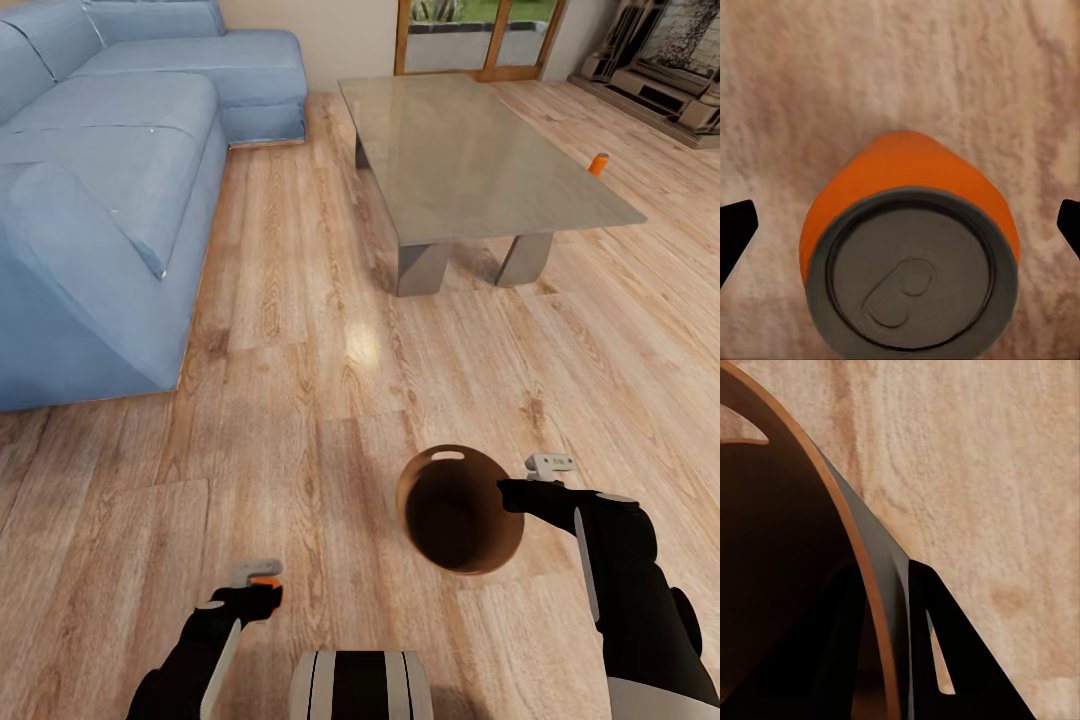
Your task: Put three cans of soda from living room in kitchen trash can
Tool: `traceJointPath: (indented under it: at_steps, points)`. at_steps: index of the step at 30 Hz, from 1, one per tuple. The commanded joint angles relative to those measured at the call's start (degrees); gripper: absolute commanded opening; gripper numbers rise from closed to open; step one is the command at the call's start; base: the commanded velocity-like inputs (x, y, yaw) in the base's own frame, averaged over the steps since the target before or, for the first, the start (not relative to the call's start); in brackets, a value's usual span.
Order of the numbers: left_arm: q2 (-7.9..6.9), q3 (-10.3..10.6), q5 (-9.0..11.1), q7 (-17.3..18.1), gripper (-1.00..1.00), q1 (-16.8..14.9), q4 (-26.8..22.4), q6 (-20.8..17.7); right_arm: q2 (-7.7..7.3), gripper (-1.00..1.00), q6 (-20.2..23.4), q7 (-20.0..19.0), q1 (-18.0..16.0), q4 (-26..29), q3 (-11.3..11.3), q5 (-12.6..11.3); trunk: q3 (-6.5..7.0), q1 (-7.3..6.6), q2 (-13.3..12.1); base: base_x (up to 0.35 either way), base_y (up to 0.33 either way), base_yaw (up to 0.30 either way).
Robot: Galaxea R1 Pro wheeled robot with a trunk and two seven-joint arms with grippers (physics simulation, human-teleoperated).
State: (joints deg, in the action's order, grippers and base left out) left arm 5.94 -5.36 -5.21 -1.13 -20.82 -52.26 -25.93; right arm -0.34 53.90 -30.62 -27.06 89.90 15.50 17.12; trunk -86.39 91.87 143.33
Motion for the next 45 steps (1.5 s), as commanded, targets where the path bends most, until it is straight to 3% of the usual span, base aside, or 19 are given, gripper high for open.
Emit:
traceJointPath:
  at_steps: [1,9,16,29,33,36,37,42,45]
  points:
    - [0.01,0.0,-0.02,-0.06,1.0,-0.29,0.5,0.12,0.0,-1.0,0.24,-0.06,-0.01,0.01,-0.02,-0.95,0.0,-0.01,0.0,0.0,0.0,0.0]
    - [0.03,0.0,0.0,-0.27,1.0,-1.31,2.74,0.62,-0.08,-1.0,0.24,-0.06,-0.01,0.01,-0.03,-0.95,0.0,-0.01,0.0,0.0,0.0,0.0]
    - [0.11,-0.03,0.02,-0.29,1.0,-1.41,5.25,3.57,-0.09,-1.0,0.24,-0.06,-0.01,0.01,-0.03,-0.95,0.0,-0.01,0.0,0.0,0.0,0.0]
    - [0.21,-0.08,0.08,-0.32,1.0,-1.41,5.84,3.9,-0.09,-1.0,0.24,-0.06,-0.01,0.01,-0.03,-0.95,0.0,-0.01,0.0,0.0,0.0,0.0]
    - [0.14,-0.02,0.09,-0.35,1.0,-2.03,8.36,5.98,-0.07,-1.0,0.24,-0.06,-0.01,0.01,-0.03,-0.96,0.0,-0.01,0.0,0.0,0.0,0.0]
    - [0.16,-0.06,0.06,-0.36,1.0,-4.19,12.4,7.15,-0.08,-1.0,0.24,-0.06,-0.01,0.01,-0.03,-0.95,0.0,-0.01,0.0,0.0,0.0,0.0]
    - [0.17,-0.07,0.05,-0.36,-1.0,-4.46,12.97,7.43,-0.09,-1.0,0.24,-0.06,-0.01,0.01,-0.03,-0.95,0.0,-0.01,0.0,0.0,0.0,0.0]
    - [0.2,-0.09,0.08,-0.65,-1.0,-5.59,15.48,9.69,-0.1,-1.0,0.24,-0.06,0.0,0.01,-0.03,-0.95,0.0,-0.01,0.0,0.0,0.0,0.0]
    - [0.21,-0.09,0.11,-3.26,-1.0,-5.71,15.76,10.05,-0.06,-1.0,0.24,-0.06,0.01,0.01,-0.03,-0.95,0.0,-0.01,0.0,0.0,0.0,0.0]
